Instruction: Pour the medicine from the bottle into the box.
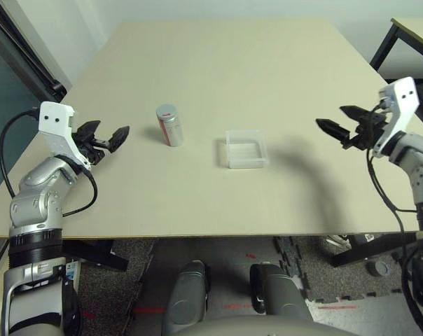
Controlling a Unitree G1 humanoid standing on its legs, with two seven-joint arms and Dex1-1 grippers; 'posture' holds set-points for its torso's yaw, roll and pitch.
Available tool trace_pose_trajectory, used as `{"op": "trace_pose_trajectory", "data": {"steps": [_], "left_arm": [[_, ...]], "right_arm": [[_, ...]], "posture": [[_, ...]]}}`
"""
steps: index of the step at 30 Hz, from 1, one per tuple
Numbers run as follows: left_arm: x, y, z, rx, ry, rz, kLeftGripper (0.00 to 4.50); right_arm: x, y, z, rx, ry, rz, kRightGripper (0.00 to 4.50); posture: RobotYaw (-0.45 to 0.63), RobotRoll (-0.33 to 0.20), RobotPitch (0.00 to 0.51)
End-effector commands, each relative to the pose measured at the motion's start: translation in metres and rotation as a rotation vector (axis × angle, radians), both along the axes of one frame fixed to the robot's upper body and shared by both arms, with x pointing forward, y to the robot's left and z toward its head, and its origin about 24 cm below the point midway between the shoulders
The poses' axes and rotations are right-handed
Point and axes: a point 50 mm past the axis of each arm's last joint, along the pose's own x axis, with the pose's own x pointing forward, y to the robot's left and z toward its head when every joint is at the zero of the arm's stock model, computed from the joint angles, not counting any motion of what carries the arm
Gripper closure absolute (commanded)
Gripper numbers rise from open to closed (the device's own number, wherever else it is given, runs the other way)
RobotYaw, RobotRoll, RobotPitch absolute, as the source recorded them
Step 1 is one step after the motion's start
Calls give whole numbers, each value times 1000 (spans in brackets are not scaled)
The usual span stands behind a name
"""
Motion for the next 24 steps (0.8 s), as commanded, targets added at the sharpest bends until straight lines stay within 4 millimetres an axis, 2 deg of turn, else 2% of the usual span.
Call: {"op": "trace_pose_trajectory", "data": {"steps": [1, 10, 24], "left_arm": [[-2, -15, -15, -19, 71, -73, 38], [20, -32, -34, -33, 115, -107, 38], [49, -47, -38, -3, 83, -127, 38]], "right_arm": [[-7, 11, 1, -21, 38, 62, 0], [-8, 22, 4, -29, 32, 69, 0], [-11, 27, 0, -10, 23, 57, 0]], "posture": [[120, 0, 99], [73, 0, 91], [23, 0, 99]]}}
